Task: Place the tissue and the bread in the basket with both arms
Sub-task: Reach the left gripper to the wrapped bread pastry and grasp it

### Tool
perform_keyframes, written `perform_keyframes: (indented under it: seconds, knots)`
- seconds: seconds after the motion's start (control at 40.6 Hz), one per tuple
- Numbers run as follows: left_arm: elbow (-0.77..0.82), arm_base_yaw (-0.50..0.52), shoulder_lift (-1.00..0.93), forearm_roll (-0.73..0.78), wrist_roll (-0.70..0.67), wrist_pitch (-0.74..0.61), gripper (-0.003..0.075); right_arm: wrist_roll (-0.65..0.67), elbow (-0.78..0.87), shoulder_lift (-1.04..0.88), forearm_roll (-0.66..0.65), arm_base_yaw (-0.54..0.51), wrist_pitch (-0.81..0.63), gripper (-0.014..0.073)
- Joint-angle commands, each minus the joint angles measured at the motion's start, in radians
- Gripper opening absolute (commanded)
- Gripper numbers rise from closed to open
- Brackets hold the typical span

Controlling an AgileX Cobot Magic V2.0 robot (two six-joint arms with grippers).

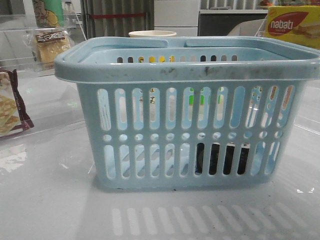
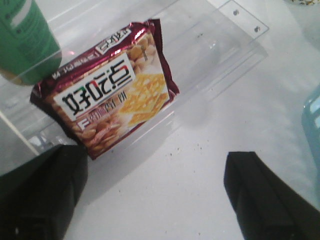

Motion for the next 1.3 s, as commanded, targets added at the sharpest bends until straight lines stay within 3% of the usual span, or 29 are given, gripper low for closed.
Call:
perform_keyframes:
  seconds: [0.0,0.738,1.058,1.28]
  knots:
    - [-0.119,-0.001,0.07,-0.017,0.002,-0.082,0.0617,-0.002,-0.026,-0.003,-0.018,-0.001,-0.07,0.0622]
    - [-0.689,-0.025,0.604,-0.064,0.002,-0.145,0.0614,-0.002,-0.026,-0.003,-0.018,-0.001,-0.07,0.0622]
    - [-0.744,-0.036,0.734,-0.062,0.002,-0.322,0.0614,-0.002,-0.026,-0.003,-0.018,-0.001,-0.07,0.0622]
    - [-0.746,-0.039,0.768,-0.062,0.002,-0.349,0.0614,-0.002,-0.026,-0.003,-0.018,-0.001,-0.07,0.0622]
